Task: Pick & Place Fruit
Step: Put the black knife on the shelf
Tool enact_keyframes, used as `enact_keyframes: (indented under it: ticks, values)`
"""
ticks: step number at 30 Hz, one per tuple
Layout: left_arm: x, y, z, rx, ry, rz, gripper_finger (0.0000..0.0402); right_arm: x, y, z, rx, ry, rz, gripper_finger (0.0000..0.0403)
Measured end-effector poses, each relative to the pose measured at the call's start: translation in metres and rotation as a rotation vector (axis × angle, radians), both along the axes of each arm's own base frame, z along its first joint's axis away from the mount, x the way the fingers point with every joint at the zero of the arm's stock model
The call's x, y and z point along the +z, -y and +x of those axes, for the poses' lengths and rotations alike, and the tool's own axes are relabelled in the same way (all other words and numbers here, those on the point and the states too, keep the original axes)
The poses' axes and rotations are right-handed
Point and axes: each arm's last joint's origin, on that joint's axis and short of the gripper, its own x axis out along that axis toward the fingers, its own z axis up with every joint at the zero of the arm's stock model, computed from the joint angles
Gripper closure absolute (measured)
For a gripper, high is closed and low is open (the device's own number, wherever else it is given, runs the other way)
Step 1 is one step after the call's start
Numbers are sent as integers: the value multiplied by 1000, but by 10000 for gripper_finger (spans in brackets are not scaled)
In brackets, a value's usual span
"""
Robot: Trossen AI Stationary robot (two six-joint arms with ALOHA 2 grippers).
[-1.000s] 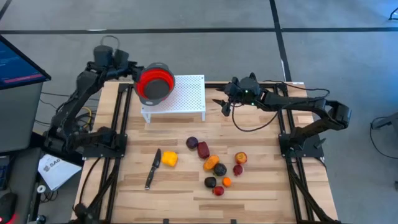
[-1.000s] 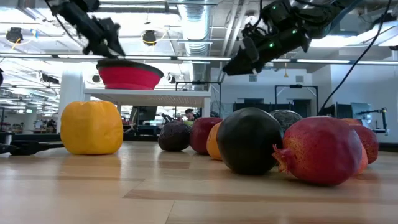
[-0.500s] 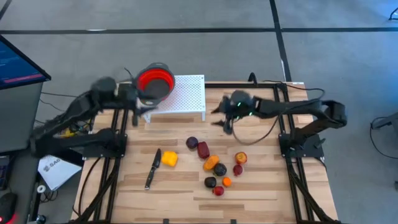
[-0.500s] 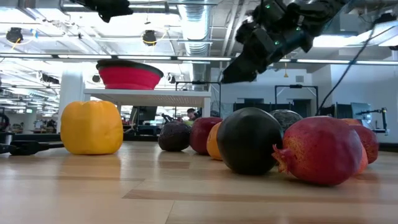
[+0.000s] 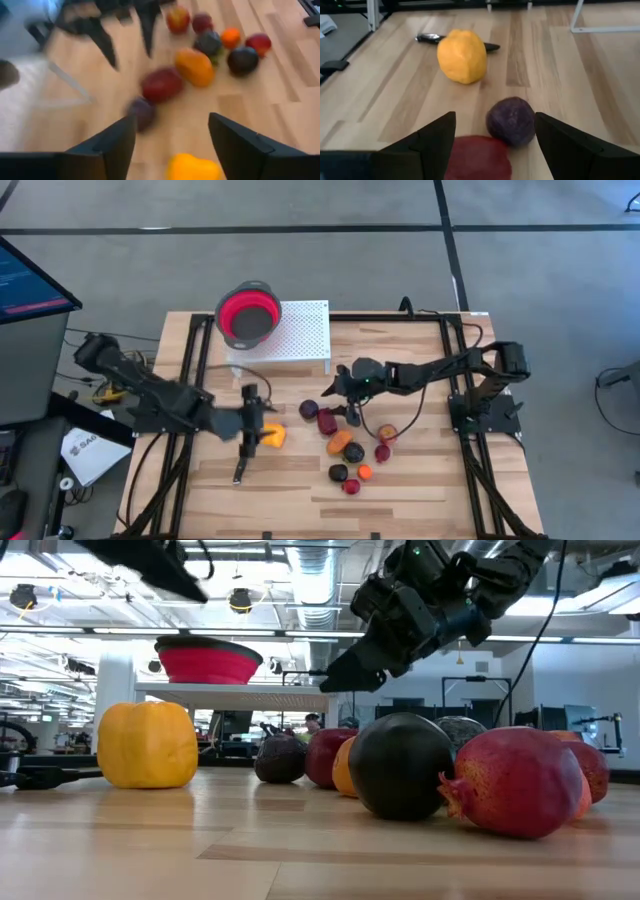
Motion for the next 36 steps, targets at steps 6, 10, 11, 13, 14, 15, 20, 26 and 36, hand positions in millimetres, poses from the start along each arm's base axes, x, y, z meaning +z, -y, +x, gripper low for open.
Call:
enact_keyframes:
  ticks: [6, 10, 11, 13, 14, 15, 20, 26, 36]
  values:
    - [-35, 29, 3, 153, -169, -318, 106, 12, -16, -1, 52, 45, -9, 139]
    - [-52, 40, -9, 310, -369, -526, 108, 19, -26, -1, 87, 100, -35, 139]
    - [-55, 42, -13, 362, -429, -573, 111, 19, -27, -1, 91, 105, -36, 139]
    - [-61, 45, -21, 479, -539, -644, 119, 20, -29, 0, 99, 121, -39, 139]
    - [-64, 47, -25, 530, -570, -662, 123, 21, -30, 0, 101, 130, -39, 139]
    - [-66, 51, -27, 560, -575, -673, 127, 21, -31, 0, 103, 131, -39, 139]
    - [-85, 67, -28, 714, -532, -669, 148, 21, -38, 0, 123, 132, -39, 139]
    - [-111, 77, -24, 885, -548, -691, 174, 22, -48, -1, 141, 148, -67, 139]
    - [-127, 86, -28, 929, -627, -658, 305, 20, -47, -1, 94, 123, -93, 139]
